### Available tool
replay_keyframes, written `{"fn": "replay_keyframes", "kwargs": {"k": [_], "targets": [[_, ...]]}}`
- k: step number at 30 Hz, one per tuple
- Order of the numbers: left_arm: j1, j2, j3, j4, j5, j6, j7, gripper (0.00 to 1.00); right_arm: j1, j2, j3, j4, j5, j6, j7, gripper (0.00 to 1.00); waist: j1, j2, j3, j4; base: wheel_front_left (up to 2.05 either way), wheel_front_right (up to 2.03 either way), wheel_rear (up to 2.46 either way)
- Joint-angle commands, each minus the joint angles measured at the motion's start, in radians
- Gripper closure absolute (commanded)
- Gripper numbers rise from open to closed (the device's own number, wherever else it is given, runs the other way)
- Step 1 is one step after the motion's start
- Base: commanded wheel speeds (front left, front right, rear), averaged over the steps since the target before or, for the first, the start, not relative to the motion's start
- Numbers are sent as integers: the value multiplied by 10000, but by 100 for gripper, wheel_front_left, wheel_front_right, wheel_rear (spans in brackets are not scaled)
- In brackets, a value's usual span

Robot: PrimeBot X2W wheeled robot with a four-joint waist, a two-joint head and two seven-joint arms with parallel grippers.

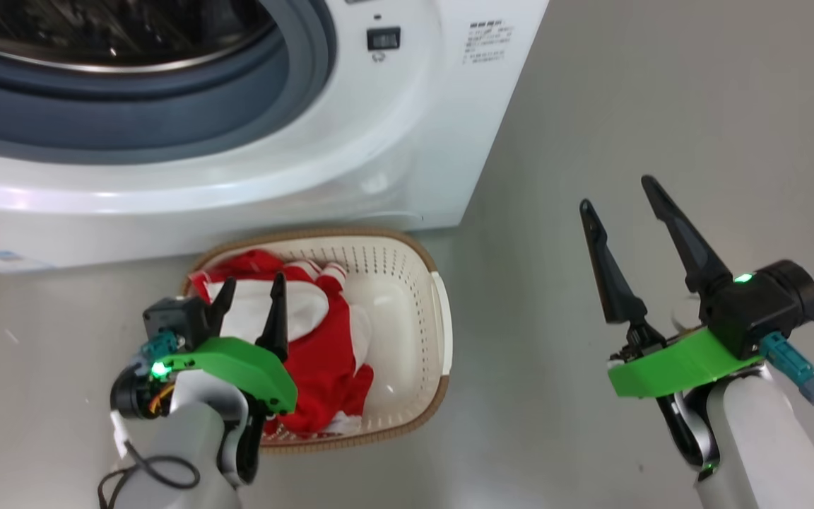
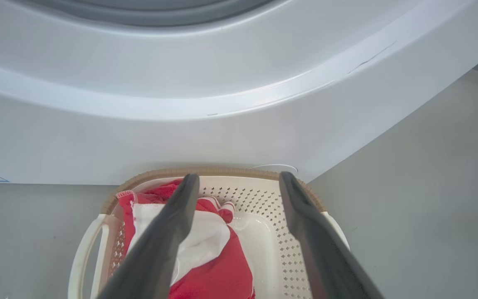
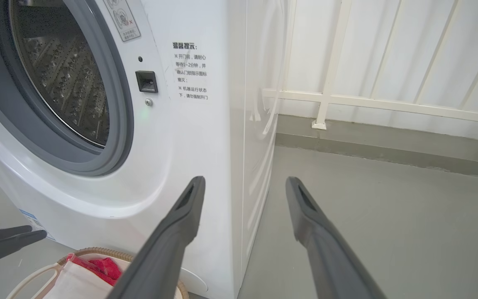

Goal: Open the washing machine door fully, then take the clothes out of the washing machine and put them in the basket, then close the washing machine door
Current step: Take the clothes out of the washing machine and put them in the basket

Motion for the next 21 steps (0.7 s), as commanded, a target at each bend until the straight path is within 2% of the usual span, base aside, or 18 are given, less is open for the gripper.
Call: {"fn": "replay_keyframes", "kwargs": {"k": [1,21], "targets": [[363,223,331,-384,110,119,-121,0,262,1,182,-185,-23,35,-63,0,-1,-1,-455,93,0,0,0],[2540,579,1042,-4928,1371,564,-122,0,870,-131,52,29,-162,35,-63,0,-1,-1,-1938,307,0,0,0]]}}
